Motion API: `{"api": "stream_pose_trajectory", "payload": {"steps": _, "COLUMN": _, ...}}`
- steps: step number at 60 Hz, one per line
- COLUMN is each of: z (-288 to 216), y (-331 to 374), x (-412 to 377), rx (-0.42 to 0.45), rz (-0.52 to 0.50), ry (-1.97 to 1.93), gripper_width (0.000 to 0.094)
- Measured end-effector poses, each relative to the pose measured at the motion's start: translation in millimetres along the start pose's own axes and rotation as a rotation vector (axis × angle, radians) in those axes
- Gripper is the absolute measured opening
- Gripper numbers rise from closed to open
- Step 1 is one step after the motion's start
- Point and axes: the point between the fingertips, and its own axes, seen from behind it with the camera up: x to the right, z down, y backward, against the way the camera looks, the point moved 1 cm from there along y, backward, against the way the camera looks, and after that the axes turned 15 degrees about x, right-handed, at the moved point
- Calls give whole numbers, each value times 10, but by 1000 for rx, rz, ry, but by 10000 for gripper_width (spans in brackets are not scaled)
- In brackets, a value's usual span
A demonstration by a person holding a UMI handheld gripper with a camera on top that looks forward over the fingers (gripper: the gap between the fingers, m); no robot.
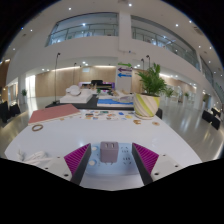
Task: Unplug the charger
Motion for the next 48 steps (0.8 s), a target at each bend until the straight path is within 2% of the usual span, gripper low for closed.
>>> {"api": "stream_pose_trajectory", "payload": {"steps": 5, "z": 40, "y": -90, "x": -63, "rx": -5, "rz": -28, "ry": -2, "gripper_width": 815}}
{"api": "stream_pose_trajectory", "payload": {"steps": 10, "z": 145, "y": -143, "x": -81, "rx": -35, "rz": -33, "ry": 6, "gripper_width": 267}}
{"api": "stream_pose_trajectory", "payload": {"steps": 11, "z": 112, "y": -159, "x": -86, "rx": -25, "rz": -28, "ry": -8, "gripper_width": 253}}
{"api": "stream_pose_trajectory", "payload": {"steps": 17, "z": 32, "y": -169, "x": -86, "rx": -23, "rz": -26, "ry": -22, "gripper_width": 203}}
{"api": "stream_pose_trajectory", "payload": {"steps": 22, "z": -548, "y": -185, "x": 75, "rx": 115, "rz": 9, "ry": -40, "gripper_width": 200}}
{"api": "stream_pose_trajectory", "payload": {"steps": 26, "z": -961, "y": -192, "x": 309, "rx": 141, "rz": 42, "ry": -99, "gripper_width": 199}}
{"api": "stream_pose_trajectory", "payload": {"steps": 31, "z": -1154, "y": -175, "x": 743, "rx": 109, "rz": 91, "ry": -129, "gripper_width": 200}}
{"api": "stream_pose_trajectory", "payload": {"steps": 35, "z": -1137, "y": -122, "x": 1094, "rx": 45, "rz": 99, "ry": -100, "gripper_width": 197}}
{"api": "stream_pose_trajectory", "payload": {"steps": 40, "z": -858, "y": -110, "x": 1499, "rx": -42, "rz": 99, "ry": -36, "gripper_width": 197}}
{"api": "stream_pose_trajectory", "payload": {"steps": 48, "z": -132, "y": -88, "x": 1837, "rx": -210, "rz": 58, "ry": 40, "gripper_width": 201}}
